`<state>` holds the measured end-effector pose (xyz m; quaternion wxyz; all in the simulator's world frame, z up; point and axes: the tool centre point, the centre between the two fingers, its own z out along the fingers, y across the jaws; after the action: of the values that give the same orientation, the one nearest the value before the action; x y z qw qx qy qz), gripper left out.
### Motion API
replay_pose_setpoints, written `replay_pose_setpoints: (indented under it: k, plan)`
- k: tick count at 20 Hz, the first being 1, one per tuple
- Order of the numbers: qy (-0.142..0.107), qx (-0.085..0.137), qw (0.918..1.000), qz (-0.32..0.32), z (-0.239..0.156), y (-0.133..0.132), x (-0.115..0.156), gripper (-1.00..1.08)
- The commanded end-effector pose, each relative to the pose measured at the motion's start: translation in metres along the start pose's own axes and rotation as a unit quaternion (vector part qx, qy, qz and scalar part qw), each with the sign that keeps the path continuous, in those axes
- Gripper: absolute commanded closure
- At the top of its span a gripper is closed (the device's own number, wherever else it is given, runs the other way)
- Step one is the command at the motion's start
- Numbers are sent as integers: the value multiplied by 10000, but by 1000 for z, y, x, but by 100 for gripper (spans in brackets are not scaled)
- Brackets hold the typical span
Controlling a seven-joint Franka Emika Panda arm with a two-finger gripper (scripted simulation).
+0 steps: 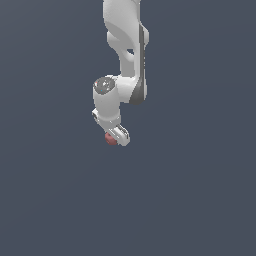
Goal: Pick up the object and move it to a goal position.
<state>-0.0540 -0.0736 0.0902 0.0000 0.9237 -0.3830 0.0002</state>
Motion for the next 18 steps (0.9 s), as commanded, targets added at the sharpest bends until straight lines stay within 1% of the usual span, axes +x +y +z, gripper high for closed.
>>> replay_pose_setpoints:
  k: [1, 18]
  plan:
    - [3, 0, 10000, 3, -19, 0, 8, 108]
    - [6, -6, 10000, 6, -180, -7, 74, 108]
